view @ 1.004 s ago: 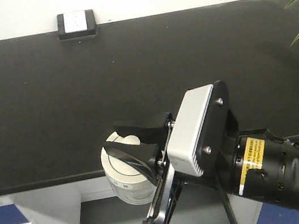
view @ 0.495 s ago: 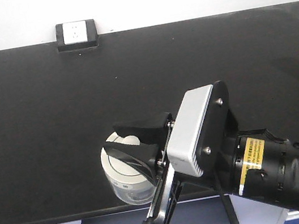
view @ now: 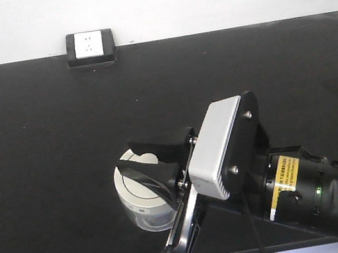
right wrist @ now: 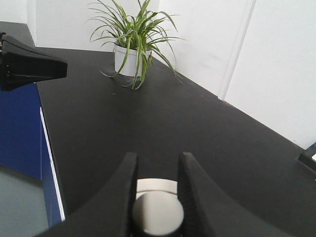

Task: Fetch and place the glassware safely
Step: 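Carry the jar up to the black countertop by the wall socket, then hold the jar in the right gripper above the countertop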

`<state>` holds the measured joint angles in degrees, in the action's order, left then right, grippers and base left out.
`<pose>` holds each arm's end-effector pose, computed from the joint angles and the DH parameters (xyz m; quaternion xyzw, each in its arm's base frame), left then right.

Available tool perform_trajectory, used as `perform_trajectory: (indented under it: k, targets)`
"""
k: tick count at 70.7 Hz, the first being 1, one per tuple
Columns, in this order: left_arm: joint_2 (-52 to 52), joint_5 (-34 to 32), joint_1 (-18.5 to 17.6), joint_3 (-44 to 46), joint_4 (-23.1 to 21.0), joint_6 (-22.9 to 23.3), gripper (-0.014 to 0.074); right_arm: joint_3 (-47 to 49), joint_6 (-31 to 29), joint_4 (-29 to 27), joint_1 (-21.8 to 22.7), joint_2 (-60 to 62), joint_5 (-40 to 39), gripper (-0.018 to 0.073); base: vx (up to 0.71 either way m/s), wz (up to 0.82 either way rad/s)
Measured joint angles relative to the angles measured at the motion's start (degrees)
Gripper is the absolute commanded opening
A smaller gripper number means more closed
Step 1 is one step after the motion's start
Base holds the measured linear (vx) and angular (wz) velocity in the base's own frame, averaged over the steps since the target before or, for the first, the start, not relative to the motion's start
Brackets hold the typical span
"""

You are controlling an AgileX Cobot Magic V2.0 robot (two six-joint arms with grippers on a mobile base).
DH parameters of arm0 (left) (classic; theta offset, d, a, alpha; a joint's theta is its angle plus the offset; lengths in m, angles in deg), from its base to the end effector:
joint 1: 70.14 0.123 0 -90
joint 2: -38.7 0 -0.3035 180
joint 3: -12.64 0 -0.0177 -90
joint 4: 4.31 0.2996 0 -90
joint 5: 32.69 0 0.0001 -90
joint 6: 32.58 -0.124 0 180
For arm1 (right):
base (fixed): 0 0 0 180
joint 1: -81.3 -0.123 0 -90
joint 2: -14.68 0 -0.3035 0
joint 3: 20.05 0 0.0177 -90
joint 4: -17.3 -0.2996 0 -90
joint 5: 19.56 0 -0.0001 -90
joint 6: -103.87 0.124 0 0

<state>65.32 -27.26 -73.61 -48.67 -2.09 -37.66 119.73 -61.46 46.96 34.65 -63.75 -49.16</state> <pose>0.1510 -0.0087 0.2801 0.0670 0.7244 0.0242 0.6857 0.2050 0.2612 0.2871 -0.4234 0.5838 0.2912 0.6286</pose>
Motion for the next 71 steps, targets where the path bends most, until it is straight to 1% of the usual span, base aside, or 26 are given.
perform_trajectory:
  k: [71]
  targets:
    - [0.0,0.0,0.0,0.0,0.0,0.0,-0.0007,0.0,0.0,0.0,0.0,0.0,0.0,-0.0003,0.05,0.01]
